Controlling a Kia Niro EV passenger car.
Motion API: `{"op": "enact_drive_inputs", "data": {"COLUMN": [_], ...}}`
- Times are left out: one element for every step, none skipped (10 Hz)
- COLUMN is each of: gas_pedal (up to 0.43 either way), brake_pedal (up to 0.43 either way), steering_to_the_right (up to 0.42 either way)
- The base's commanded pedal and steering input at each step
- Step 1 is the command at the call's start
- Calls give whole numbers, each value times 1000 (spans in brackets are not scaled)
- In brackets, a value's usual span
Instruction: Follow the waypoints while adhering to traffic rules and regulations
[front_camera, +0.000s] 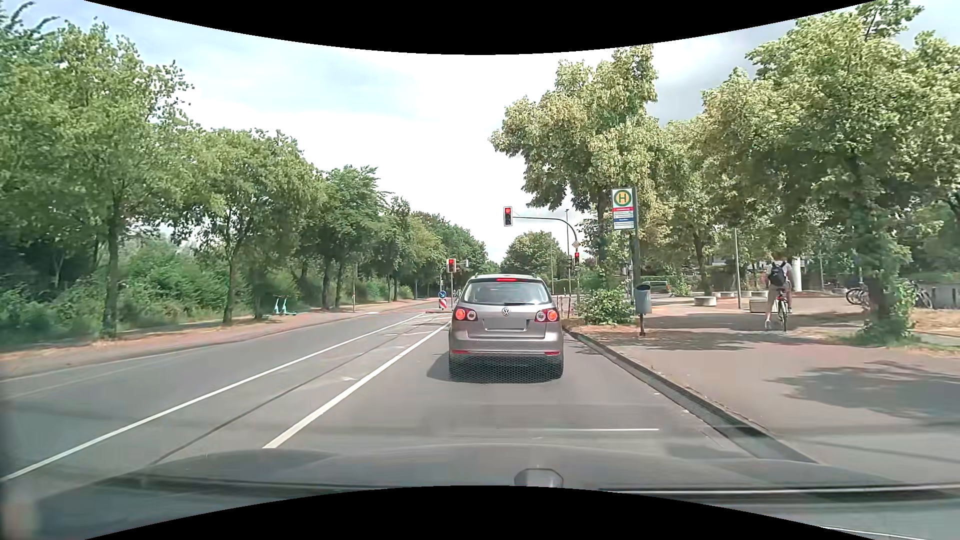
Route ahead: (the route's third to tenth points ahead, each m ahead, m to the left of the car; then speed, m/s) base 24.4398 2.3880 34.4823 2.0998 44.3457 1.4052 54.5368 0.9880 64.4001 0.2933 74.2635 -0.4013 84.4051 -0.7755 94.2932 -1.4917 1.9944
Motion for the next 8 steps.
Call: {"op": "enact_drive_inputs", "data": {"gas_pedal": [0,0,0,0,0,0,0,0], "brake_pedal": [232,226,220,213,201,195,207,207], "steering_to_the_right": [-2,-2,-2,-2,-3,-5,-5,-6]}}
